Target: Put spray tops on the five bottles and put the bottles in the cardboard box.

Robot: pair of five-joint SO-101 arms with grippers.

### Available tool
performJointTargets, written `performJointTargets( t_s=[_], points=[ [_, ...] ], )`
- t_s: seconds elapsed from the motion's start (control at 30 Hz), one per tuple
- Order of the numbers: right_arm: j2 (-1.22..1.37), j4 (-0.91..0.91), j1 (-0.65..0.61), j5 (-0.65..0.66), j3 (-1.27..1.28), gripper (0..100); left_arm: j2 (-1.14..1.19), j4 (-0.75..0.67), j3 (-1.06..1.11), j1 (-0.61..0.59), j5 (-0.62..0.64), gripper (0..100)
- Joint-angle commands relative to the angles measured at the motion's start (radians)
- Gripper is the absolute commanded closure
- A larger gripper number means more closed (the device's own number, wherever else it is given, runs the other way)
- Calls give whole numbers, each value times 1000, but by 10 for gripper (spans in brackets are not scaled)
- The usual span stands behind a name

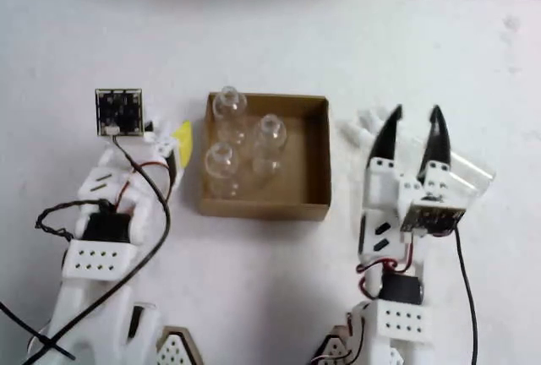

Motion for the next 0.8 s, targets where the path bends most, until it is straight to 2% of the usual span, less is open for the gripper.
performJointTargets(
  t_s=[0.0,0.23,0.37,0.53,0.77],
  points=[
    [-125,297,36,-6,15,840,-25,-28,-8,-13,8,793],
    [-338,731,36,-6,12,840,-21,-28,-8,-13,8,793],
    [-329,878,35,-3,11,840,-21,-28,-8,-13,8,793],
    [-323,955,35,3,11,840,-19,-28,-6,-13,8,793],
    [-321,963,41,3,11,840,-19,-28,-6,-13,8,793]
  ],
)
